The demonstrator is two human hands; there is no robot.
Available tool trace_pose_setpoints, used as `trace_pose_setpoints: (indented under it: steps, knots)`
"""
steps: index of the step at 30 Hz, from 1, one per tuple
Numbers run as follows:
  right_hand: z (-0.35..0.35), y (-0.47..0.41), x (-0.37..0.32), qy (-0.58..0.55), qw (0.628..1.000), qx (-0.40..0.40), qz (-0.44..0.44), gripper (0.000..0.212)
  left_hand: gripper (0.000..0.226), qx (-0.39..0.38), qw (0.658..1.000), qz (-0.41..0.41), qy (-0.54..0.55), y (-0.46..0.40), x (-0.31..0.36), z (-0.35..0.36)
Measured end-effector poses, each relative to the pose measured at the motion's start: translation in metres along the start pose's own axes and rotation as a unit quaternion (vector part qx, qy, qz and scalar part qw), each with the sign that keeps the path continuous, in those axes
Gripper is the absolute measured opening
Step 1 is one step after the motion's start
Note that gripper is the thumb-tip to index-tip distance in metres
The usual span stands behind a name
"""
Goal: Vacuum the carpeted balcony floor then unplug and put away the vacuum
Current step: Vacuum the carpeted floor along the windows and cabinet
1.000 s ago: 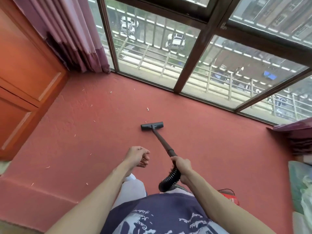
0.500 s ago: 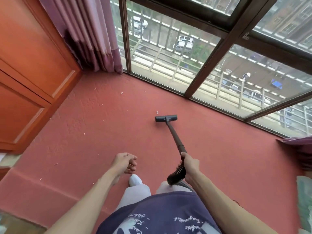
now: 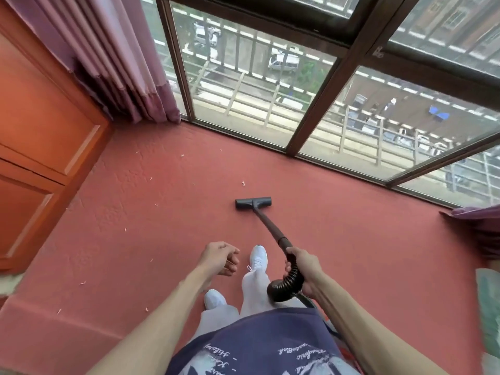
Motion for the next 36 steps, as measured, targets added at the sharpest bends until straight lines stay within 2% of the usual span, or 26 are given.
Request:
trace_pose_setpoints:
  steps: [4, 9, 12, 18, 22, 26, 30, 36]
  knots:
    - [0.022, -0.032, -0.047, -0.025, 0.999, -0.017, 0.015, 0.017, 0.014, 0.038, 0.999, -0.030, 0.006, -0.016, 0.014, 0.002]
    - [0.053, -0.069, -0.110, -0.005, 1.000, -0.005, 0.011, 0.024, 0.015, 0.078, 0.996, -0.052, 0.000, -0.036, 0.036, 0.011]
    - [0.060, -0.076, -0.137, -0.005, 1.000, 0.006, 0.003, 0.020, 0.016, 0.093, 0.994, -0.055, 0.001, -0.053, 0.052, 0.021]
    - [0.031, -0.024, -0.121, -0.001, 0.998, 0.031, 0.058, 0.018, 0.018, 0.083, 0.995, -0.050, -0.004, -0.074, 0.090, 0.058]
    - [0.011, -0.019, -0.110, -0.090, 0.990, 0.003, 0.106, 0.012, 0.018, 0.079, 0.996, -0.051, -0.011, -0.084, 0.107, 0.072]
    - [0.046, -0.047, -0.129, -0.193, 0.973, -0.018, 0.122, 0.019, 0.019, 0.089, 0.995, -0.046, -0.019, -0.085, 0.115, 0.069]
    - [0.084, -0.074, -0.163, -0.238, 0.965, -0.029, 0.109, 0.023, 0.019, 0.105, 0.993, -0.043, -0.026, -0.084, 0.120, 0.056]
    - [0.101, -0.081, -0.178, -0.224, 0.967, -0.025, 0.114, 0.027, 0.020, 0.132, 0.990, -0.028, -0.037, -0.082, 0.126, 0.033]
Point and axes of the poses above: each hand's wrist, its own y-axis away from the middle knuckle, its own z-axis out of the palm, x = y × z, the point moved 4 cm from there along -y, towards the middle knuckle, and after that the axes turned 8 degrees about z, right-handed, at the moved point
